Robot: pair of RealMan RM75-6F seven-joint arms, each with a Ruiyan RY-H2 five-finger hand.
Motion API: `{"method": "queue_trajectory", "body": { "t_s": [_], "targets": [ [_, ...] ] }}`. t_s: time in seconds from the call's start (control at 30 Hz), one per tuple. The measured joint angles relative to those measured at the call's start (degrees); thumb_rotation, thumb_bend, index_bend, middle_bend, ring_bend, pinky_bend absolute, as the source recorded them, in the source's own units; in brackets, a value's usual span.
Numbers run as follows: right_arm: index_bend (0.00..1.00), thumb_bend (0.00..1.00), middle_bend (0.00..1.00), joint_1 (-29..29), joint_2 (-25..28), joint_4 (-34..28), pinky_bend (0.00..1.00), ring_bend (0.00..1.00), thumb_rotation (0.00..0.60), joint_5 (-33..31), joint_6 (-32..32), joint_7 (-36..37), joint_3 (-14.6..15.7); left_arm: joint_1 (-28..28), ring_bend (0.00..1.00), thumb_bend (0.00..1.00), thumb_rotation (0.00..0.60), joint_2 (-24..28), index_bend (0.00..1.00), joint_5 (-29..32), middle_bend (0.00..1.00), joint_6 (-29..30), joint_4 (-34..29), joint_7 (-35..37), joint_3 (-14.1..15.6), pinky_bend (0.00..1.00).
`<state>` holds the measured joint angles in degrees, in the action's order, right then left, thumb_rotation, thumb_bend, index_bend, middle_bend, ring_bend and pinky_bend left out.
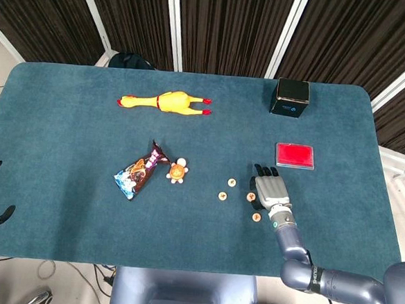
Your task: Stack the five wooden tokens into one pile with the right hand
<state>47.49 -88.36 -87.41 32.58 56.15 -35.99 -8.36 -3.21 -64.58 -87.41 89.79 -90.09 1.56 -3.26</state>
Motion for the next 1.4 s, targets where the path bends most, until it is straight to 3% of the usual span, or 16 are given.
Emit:
{"method": "queue_trajectory", "body": {
  "t_s": [0.23, 0.43, 0.57, 0.73, 0.9, 1.07, 1.4],
  "targets": [
    [0.35, 0.39, 0.04, -0.1, 2.7, -3.7, 0.0, 0.03, 0.6, -0.4, 0.8, -0.9, 0.2, 0.0, 0.0, 0.21, 0.6, 0.1, 0.1, 0.1, 0.0, 0.0, 0.0, 0.0, 0.0, 0.01],
    [0.33, 0.39, 0.04, -1.5, 8.7, -11.6, 0.0, 0.03, 0.6, 0.9, 3.8, -0.9, 0.6, 0.0, 0.0, 0.21, 0.6, 0.1, 0.1, 0.1, 0.0, -0.1, -0.1, 0.1, 0.0, 0.01],
    [0.33, 0.39, 0.04, -4.2, 13.6, -18.1, 0.0, 0.03, 0.6, 4.5, 6.8, 0.2, 2.0, 0.0, 0.0, 0.21, 0.6, 0.0, 0.1, 0.1, 0.0, -0.2, -0.4, -0.1, 0.1, 0.01],
    [0.33, 0.39, 0.04, -8.0, 16.0, -21.3, 0.0, 0.03, 0.6, 11.3, 9.2, 3.6, 4.5, 0.1, 0.0, 0.21, 0.6, 0.0, 0.1, 0.0, 0.0, 0.0, -0.5, -0.4, 0.2, 0.01],
    [0.33, 0.39, 0.04, -12.4, 15.0, -20.1, 0.0, 0.03, 0.6, 19.4, 11.6, 7.2, 8.2, 0.2, 0.0, 0.21, 0.6, 0.0, 0.1, 0.2, 0.0, 0.0, -0.6, -0.2, 0.1, 0.01],
    [0.33, 0.39, 0.04, -15.8, 11.3, -16.2, 0.0, 0.03, 0.6, 22.5, 12.9, 9.1, 10.7, 0.2, 0.0, 0.21, 0.6, 0.1, 0.1, 0.4, 0.0, -0.2, -0.6, 0.0, 0.1, 0.01],
    [0.34, 0.39, 0.04, -18.4, 3.7, -10.3, 0.0, 0.03, 0.6, 23.9, 15.3, 7.5, 10.4, 0.2, 0.0, 0.21, 0.6, 0.2, 0.1, 0.6, 0.0, -0.2, -0.6, 0.3, -0.1, 0.01]
  ]
}}
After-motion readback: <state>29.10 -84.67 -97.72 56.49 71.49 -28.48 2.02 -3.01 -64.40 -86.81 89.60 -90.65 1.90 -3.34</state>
